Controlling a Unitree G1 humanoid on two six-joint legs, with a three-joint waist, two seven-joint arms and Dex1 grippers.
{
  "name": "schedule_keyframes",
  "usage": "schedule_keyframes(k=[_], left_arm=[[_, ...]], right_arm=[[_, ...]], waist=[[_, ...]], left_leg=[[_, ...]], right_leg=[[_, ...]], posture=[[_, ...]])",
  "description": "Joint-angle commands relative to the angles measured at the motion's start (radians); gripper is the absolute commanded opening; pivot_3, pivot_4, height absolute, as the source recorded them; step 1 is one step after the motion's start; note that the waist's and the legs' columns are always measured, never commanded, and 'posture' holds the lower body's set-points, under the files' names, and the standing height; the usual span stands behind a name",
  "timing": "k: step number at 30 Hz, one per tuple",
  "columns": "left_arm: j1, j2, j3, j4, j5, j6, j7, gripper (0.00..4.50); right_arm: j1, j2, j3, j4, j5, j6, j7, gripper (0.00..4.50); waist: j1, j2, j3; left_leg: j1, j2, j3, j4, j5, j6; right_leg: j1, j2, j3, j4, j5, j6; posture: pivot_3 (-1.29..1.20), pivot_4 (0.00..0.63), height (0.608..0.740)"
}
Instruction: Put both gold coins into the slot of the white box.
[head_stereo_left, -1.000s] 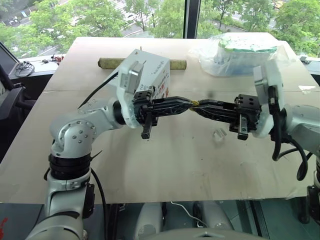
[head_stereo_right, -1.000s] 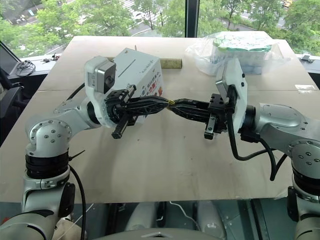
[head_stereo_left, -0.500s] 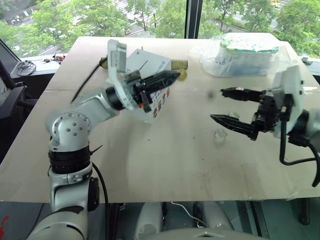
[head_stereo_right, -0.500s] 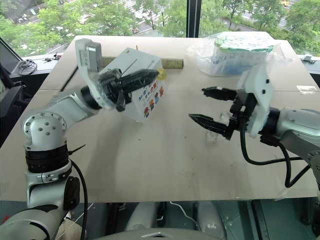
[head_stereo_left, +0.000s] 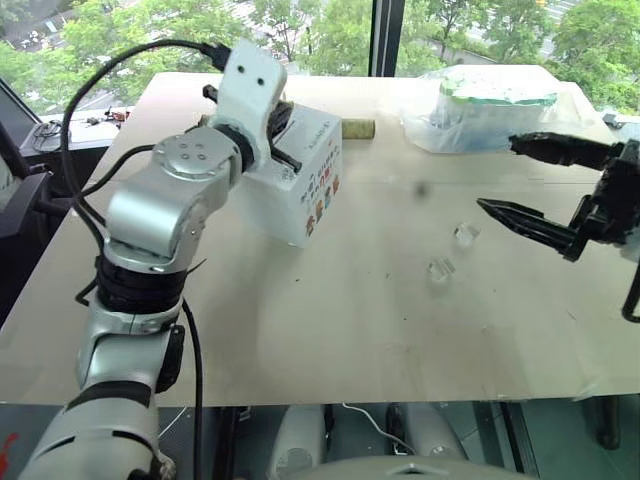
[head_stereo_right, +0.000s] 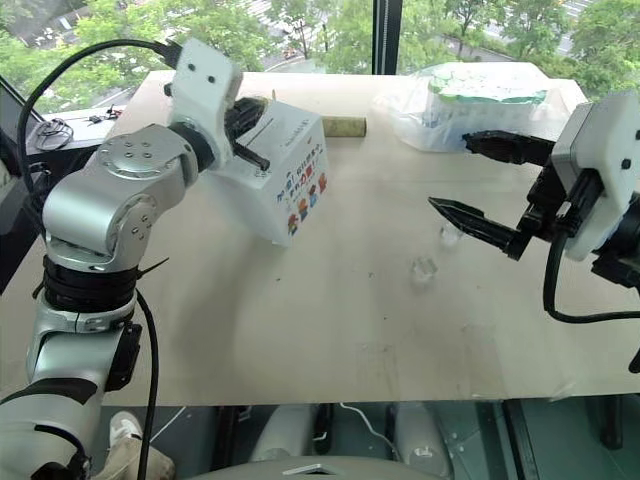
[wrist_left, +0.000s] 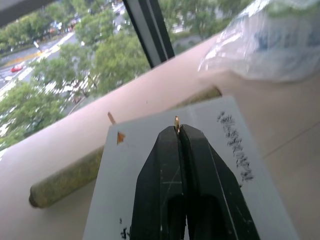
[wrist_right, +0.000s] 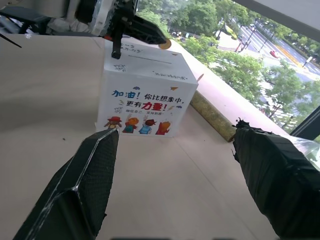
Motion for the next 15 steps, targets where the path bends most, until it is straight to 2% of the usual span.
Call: schedule_keyframes(k=[1,6,15], left_arm=[[-0.026,0.034,-0.024,-0.023,0.07,0.043,-0.008,0.0],[-0.021,0.039,-0.05,-0.026,0.111,0.101,-0.034,0.0],[-0.024,0.006,-0.011,-0.024,0.115,0.188,-0.071,0.0]], right_arm=[[-0.027,-0.015,-0.02,0.006,0.006,-0.018,-0.002,3.94],[-0.04,-0.015,-0.001,0.009,0.005,-0.013,-0.003,3.94],[0.011,-0.023,-0.039,0.0,0.005,-0.014,0.043,3.94]], waist=[[0.0,0.0,0.0],[-0.001,0.0,0.0],[-0.003,0.0,0.0]], left_leg=[[0.0,0.0,0.0,0.0,0.0,0.0],[0.0,0.0,0.0,0.0,0.0,0.0],[0.0,0.0,0.0,0.0,0.0,0.0]], right_leg=[[0.0,0.0,0.0,0.0,0.0,0.0],[0.0,0.0,0.0,0.0,0.0,0.0],[0.0,0.0,0.0,0.001,0.0,0.0]], posture=[[0.0,0.15,0.74],[0.0,0.15,0.74],[0.0,0.15,0.74]])
